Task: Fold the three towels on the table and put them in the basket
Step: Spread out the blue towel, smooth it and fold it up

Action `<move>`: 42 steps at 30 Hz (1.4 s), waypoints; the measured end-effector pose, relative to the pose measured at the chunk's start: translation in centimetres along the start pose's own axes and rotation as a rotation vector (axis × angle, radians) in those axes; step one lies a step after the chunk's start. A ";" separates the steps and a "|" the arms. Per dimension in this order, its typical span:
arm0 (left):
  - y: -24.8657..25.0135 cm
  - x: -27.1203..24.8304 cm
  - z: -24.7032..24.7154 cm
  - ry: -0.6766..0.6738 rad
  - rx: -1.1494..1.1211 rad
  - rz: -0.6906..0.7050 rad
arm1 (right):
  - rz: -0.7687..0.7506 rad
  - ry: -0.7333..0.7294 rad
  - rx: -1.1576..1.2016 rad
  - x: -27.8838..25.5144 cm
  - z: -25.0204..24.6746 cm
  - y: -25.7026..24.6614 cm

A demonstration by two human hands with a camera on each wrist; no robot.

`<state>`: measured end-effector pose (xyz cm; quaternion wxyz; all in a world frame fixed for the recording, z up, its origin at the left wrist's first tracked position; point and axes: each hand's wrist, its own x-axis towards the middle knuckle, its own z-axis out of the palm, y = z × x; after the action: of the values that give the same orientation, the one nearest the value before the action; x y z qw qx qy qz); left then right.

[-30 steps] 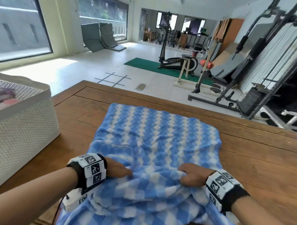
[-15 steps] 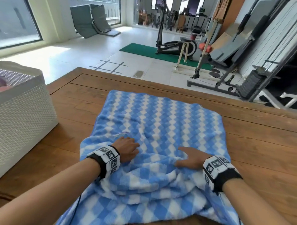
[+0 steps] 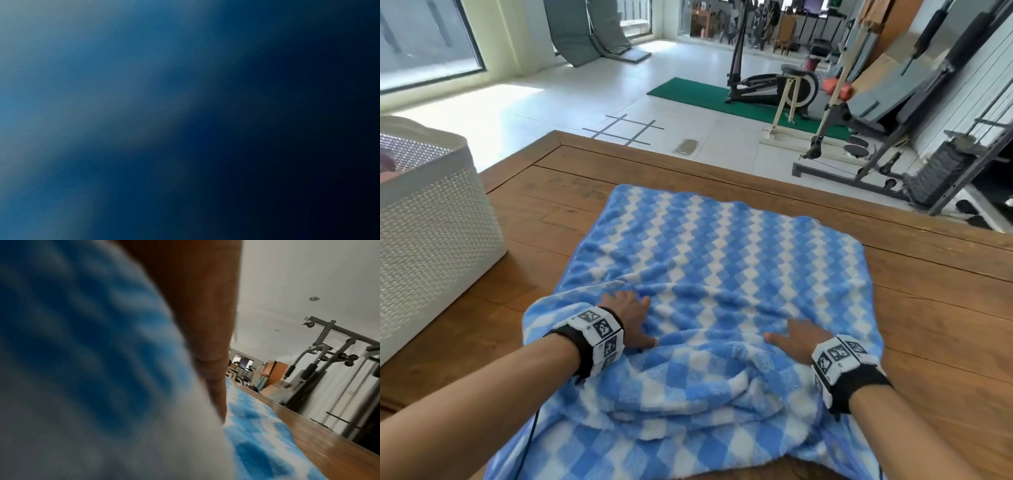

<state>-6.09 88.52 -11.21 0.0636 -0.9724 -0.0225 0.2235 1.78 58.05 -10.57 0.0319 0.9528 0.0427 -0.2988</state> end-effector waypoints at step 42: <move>1.2 -22.7 -14.7 1.014 -0.780 0.493 | -0.776 0.533 1.119 -24.4 -4.2 -8.6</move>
<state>-20.04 84.06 11.49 -0.3414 -0.8854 0.1532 -0.2759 -16.70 65.48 6.54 -0.5793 0.7832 0.2246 -0.0235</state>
